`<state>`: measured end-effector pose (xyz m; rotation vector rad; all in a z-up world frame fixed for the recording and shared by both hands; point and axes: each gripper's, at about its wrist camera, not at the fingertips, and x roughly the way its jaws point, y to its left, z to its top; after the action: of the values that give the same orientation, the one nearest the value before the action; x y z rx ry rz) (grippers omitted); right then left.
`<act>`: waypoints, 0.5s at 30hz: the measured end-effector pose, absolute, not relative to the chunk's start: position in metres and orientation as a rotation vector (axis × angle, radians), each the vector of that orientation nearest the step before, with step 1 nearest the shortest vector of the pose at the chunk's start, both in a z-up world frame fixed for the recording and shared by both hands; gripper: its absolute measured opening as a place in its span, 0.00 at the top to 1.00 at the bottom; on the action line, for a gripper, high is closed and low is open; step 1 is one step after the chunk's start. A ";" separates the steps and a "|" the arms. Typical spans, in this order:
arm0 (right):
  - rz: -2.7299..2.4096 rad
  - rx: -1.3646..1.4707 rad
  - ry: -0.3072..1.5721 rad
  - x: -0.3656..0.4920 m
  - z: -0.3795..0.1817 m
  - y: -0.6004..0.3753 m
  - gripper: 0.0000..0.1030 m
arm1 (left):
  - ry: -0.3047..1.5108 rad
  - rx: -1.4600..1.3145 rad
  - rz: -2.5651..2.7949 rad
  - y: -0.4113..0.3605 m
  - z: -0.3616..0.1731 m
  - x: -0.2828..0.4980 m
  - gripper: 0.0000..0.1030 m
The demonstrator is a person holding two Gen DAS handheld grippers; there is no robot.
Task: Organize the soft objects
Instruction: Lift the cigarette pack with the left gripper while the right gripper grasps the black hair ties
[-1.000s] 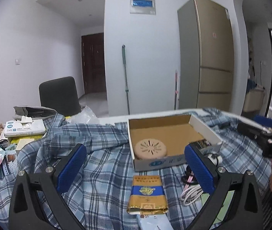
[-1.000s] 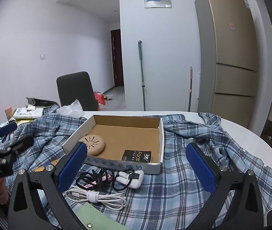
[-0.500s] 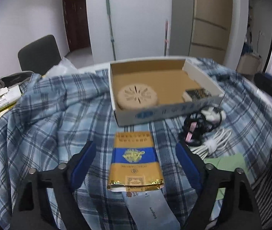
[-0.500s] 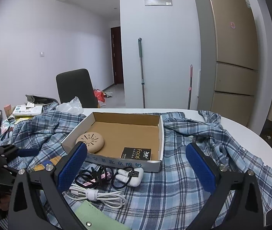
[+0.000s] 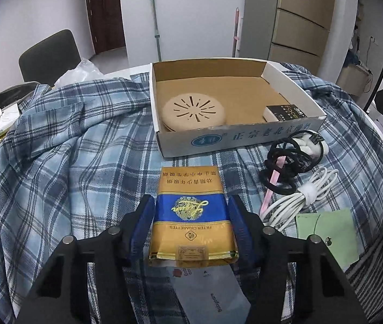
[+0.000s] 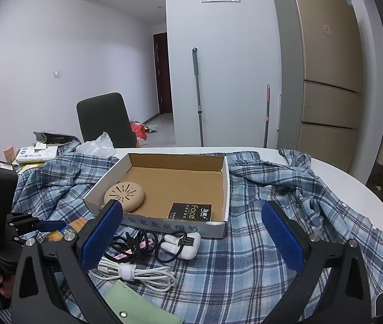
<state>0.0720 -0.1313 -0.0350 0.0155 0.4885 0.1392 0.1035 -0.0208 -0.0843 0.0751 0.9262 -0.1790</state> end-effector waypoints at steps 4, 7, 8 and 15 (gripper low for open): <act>0.139 0.016 0.497 0.074 -0.036 -0.132 0.00 | 0.971 0.079 -0.187 -0.022 -0.091 0.109 0.43; 0.138 0.016 0.499 0.074 -0.036 -0.132 0.00 | 0.971 0.053 -0.183 -0.018 -0.091 0.110 0.44; 0.139 0.017 0.498 0.074 -0.036 -0.132 0.00 | 0.967 0.047 -0.185 -0.018 -0.090 0.110 0.45; 0.128 0.032 0.492 0.074 -0.035 -0.136 0.00 | 0.716 0.013 -0.202 -0.010 -0.054 0.078 0.48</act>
<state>0.0735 -0.1361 -0.0351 0.0316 0.4924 0.1275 0.0776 -0.0100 -0.0536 0.0130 0.7162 -0.2017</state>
